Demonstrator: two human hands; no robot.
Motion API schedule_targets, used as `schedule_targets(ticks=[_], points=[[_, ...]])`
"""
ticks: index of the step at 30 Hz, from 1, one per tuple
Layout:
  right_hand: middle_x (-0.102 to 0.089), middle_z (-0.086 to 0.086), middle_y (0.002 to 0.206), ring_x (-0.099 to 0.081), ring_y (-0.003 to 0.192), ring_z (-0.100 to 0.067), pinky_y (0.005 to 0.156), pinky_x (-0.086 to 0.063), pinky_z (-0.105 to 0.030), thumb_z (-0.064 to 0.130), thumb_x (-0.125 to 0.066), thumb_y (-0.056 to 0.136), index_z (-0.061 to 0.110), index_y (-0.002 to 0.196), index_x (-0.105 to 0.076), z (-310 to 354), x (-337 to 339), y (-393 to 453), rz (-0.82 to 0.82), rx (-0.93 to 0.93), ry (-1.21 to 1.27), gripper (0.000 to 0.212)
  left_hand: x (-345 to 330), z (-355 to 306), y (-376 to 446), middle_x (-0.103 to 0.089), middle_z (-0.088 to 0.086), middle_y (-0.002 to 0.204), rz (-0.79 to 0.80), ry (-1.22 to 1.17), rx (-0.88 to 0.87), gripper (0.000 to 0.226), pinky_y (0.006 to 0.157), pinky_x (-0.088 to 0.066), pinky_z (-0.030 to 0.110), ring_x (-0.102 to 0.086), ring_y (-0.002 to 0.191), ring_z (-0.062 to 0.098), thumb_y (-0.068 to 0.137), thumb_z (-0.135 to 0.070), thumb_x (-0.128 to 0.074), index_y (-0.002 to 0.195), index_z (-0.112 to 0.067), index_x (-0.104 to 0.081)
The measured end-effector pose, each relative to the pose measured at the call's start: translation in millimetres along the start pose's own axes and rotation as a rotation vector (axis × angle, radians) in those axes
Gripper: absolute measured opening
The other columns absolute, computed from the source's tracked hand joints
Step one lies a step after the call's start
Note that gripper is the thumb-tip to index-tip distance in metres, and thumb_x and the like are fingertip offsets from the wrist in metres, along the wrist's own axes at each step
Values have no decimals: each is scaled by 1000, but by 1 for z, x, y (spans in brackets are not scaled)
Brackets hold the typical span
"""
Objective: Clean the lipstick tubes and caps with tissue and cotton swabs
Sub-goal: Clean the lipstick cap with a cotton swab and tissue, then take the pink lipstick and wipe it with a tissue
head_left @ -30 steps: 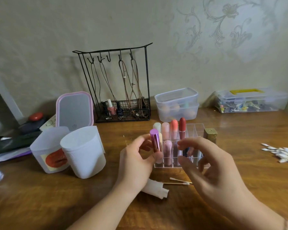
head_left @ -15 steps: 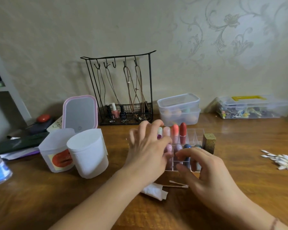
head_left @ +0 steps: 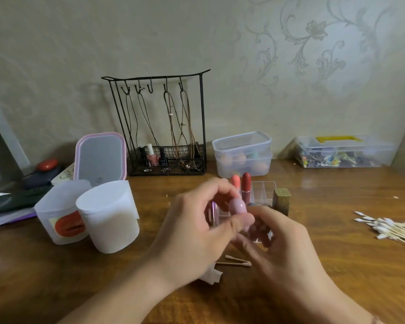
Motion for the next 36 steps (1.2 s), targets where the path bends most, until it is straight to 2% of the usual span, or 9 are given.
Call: schedule_targets(ticks=[5,10,14,17,19,24,28,33,36], points=[[-64,9,68,-54,60,-7,52,-42,-16,45,-71,77,30,82,-71,3,-8,-3,130,-56,163,16,-9,17,-21,-64,-14,114,85,-49,-1,36,84,-49,19,-60,108,11,82,-41,-68,115,-27,-63],[-70,9,74,-62,61,-3,54,-45,-14,21,-79,77,37,90,-74,10,-14,-3,322,-99,145,22,-6,39,-32,-68,-23,98,2,-36,57,11,73,-49,10,-64,95,2,84,-35,-69,95,-35,-69],[-69,-3,72,-58,54,-5,50,-44,-20,50,-68,73,39,102,-70,4,5,1,95,-159,317,30,1,52,-34,-64,-22,98,66,212,22,26,76,-51,16,-62,94,0,82,-40,-67,108,-36,-66],[-69,-4,72,-59,54,-7,48,-48,-26,71,-62,71,39,102,-68,3,-1,-2,152,-146,311,44,-6,51,-35,-58,-17,101,192,210,-30,29,79,-51,22,-60,97,5,86,-42,-56,112,-33,-63],[-71,0,72,-62,57,-9,51,-53,-34,66,-63,75,37,98,-69,5,-7,-4,179,-100,236,37,-10,52,-37,-55,-15,103,237,188,-23,32,80,-51,26,-60,99,6,89,-45,-48,114,-29,-60],[-69,13,65,-63,55,-5,51,-46,-13,51,-66,83,34,86,-70,8,-8,-3,133,-94,222,18,-6,51,-36,-54,-19,95,253,329,-70,36,73,-41,10,-51,91,-4,93,-57,-36,105,-28,-54],[-72,16,80,-70,70,-8,61,-57,-28,65,-60,77,43,99,-65,8,-11,-4,154,-67,115,31,-1,50,-35,-44,-25,94,303,396,-71,33,75,-32,-2,-42,89,-19,94,-54,-31,102,-29,-50],[-69,26,86,-66,70,6,58,-47,-6,40,-76,83,38,94,-63,15,-2,1,41,83,-50,17,9,54,-34,-53,-20,103,354,462,42,31,73,-44,11,-50,93,-5,89,-57,-25,99,-33,-43],[-72,24,85,-69,69,-3,63,-53,-17,33,-74,77,37,84,-65,9,19,8,-100,53,-10,12,23,67,-29,-54,-21,94,309,414,160,28,69,-46,17,-53,89,-5,87,-59,-27,93,-38,-44]])
Point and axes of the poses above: each hand's wrist, its own y-axis towards the middle knuckle, its own x-axis out of the back of the hand, z = x × y, the point moved 4 cm from there along y, towards the middle knuckle
